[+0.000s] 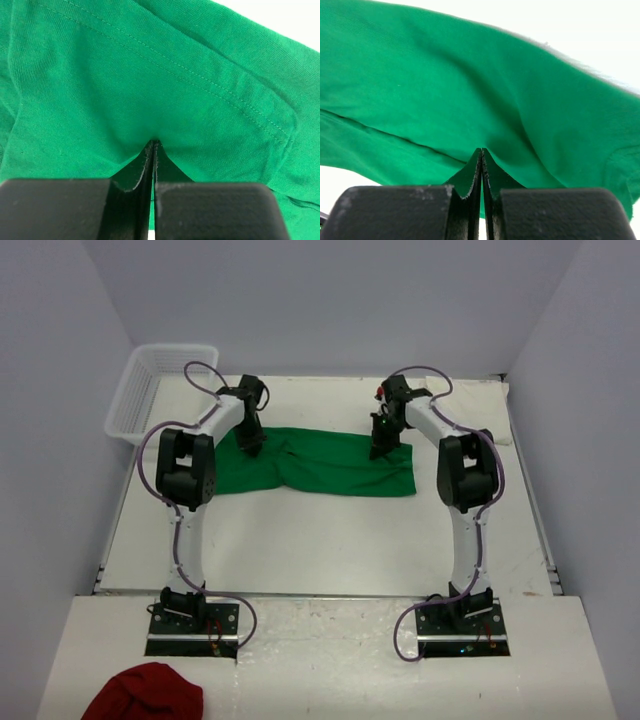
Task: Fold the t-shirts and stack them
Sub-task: Rotate the tshirt 90 degrees
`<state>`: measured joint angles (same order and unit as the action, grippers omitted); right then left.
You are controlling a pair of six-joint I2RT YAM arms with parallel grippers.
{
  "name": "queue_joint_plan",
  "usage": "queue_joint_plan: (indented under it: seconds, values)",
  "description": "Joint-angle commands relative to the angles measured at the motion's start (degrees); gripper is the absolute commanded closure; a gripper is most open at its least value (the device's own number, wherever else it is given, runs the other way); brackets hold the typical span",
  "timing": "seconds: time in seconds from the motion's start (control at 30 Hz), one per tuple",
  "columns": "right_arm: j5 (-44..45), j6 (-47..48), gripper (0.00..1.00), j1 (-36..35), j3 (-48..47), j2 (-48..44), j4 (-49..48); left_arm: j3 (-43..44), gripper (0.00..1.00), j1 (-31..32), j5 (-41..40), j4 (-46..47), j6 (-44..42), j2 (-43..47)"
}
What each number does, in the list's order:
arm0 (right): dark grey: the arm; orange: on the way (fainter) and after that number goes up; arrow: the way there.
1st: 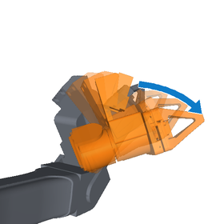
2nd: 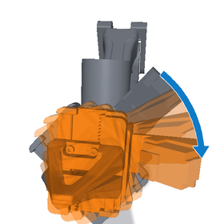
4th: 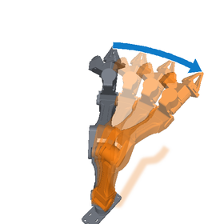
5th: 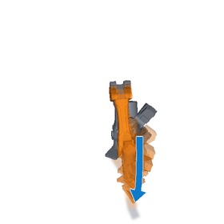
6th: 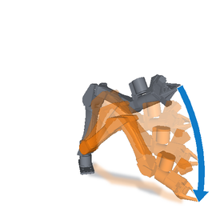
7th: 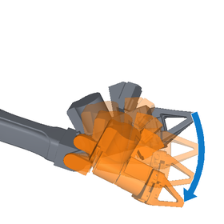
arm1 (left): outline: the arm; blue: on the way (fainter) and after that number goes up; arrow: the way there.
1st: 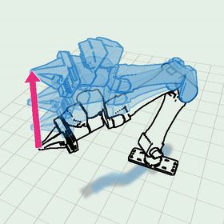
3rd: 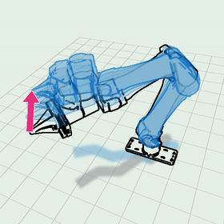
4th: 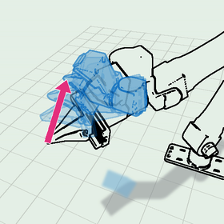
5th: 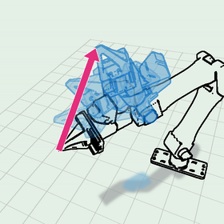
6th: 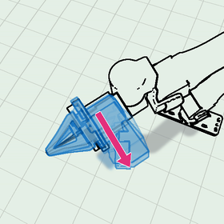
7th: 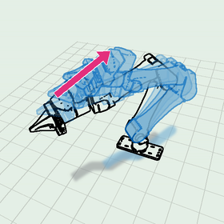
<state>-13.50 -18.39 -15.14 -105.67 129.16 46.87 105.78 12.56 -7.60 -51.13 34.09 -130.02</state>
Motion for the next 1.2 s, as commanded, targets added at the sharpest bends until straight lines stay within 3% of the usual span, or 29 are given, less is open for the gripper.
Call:
queue_joint_plan:
  seconds: [0.0,0.5,0.83,1.17]
  values:
    - [-1.9,-0.2,1.00,-0.9,1.1,0.7,1.1,2.3,1.00,-0.6,2.1,-0.4,1.3,-2.3]
    - [-1.9,-5.4,1.00,-2.4,16.4,-6.2,-3.6,5.1,1.00,-1.0,-2.7,-2.8,-4.4,-4.3]
    - [0.4,-10.6,1.00,-6.5,30.9,-14.7,-6.4,13.1,1.00,-1.0,-6.2,-6.4,-9.7,-10.3]
    - [1.5,-12.2,1.00,-11.3,39.3,-19.3,-9.9,11.0,1.00,-0.6,2.2,2.2,-12.8,-9.4]
